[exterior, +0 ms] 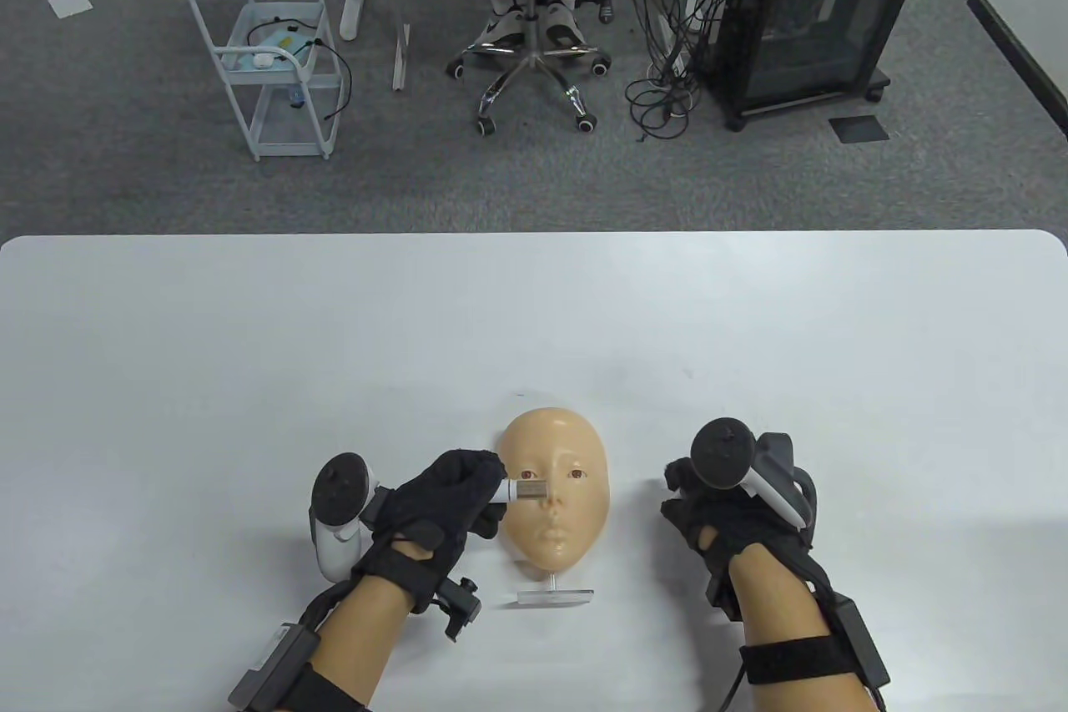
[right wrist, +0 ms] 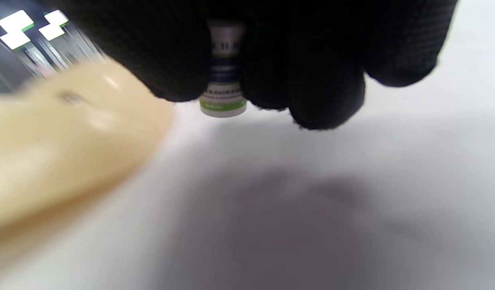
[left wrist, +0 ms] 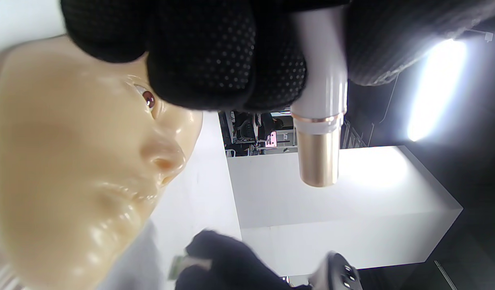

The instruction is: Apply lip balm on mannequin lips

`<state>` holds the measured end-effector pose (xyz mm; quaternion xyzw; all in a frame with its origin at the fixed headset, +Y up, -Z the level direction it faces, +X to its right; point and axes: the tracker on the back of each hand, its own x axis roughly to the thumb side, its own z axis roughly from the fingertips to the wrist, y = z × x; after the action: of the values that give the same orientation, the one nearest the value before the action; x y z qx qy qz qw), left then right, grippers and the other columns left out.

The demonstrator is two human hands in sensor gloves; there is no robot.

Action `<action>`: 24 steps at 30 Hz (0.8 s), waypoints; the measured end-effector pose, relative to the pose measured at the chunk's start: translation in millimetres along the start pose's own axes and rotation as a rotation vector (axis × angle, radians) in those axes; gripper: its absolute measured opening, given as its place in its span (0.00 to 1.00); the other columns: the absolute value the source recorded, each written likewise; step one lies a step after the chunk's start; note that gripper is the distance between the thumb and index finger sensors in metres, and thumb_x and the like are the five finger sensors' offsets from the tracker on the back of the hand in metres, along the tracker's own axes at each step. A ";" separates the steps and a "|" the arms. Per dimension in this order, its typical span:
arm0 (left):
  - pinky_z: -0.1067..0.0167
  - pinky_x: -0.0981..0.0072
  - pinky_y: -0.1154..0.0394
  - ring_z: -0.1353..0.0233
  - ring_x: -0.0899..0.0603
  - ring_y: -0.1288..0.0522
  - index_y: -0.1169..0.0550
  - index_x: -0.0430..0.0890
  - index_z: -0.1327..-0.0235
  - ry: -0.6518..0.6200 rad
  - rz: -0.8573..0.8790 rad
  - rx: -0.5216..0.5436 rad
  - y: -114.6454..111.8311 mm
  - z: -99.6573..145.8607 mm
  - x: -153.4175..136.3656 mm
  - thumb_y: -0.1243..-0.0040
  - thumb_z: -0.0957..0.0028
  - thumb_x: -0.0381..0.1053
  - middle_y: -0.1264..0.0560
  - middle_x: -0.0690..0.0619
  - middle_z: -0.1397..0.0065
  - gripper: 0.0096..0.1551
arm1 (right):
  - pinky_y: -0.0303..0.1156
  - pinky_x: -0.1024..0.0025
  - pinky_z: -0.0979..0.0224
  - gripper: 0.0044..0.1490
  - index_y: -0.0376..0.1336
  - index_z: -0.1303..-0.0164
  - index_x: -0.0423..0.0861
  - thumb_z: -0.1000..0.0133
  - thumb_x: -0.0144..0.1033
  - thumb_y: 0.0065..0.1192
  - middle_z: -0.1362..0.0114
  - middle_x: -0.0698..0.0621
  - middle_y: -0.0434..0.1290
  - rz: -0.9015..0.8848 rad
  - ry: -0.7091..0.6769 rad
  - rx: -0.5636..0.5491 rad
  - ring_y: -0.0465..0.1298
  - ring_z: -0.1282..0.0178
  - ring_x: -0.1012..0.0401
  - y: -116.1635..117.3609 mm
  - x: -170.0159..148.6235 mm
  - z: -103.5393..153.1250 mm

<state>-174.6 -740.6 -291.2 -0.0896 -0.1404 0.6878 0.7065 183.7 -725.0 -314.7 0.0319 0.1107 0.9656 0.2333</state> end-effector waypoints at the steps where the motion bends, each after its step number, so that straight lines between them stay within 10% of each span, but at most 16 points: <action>1: 0.51 0.43 0.23 0.60 0.40 0.15 0.23 0.44 0.40 -0.003 -0.004 -0.002 -0.3 -0.3 -0.2 0.31 0.37 0.62 0.15 0.43 0.49 0.25 | 0.80 0.54 0.44 0.36 0.67 0.30 0.49 0.46 0.48 0.80 0.39 0.47 0.82 -0.130 -0.086 -0.042 0.85 0.47 0.49 -2.4 3.2 4.5; 7: 0.51 0.43 0.23 0.60 0.40 0.15 0.22 0.44 0.40 -0.024 -0.074 -0.026 -6.4 -1.2 1.2 0.31 0.37 0.62 0.15 0.43 0.49 0.25 | 0.80 0.52 0.43 0.36 0.66 0.30 0.47 0.46 0.47 0.78 0.39 0.46 0.82 -0.749 -0.452 -0.050 0.85 0.47 0.48 1.1 30.8 17.7; 24: 0.56 0.45 0.19 0.66 0.42 0.13 0.20 0.42 0.42 -0.059 -0.045 -0.062 -28.7 3.6 5.9 0.30 0.39 0.61 0.12 0.43 0.53 0.27 | 0.81 0.52 0.42 0.36 0.67 0.31 0.47 0.46 0.49 0.78 0.39 0.48 0.83 -0.769 -0.553 -0.035 0.86 0.47 0.50 33.9 65.6 26.6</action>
<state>-148.5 -736.1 -278.2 -0.0879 -0.1844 0.6693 0.7144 113.4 -719.1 -280.4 0.2406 0.0319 0.7660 0.5953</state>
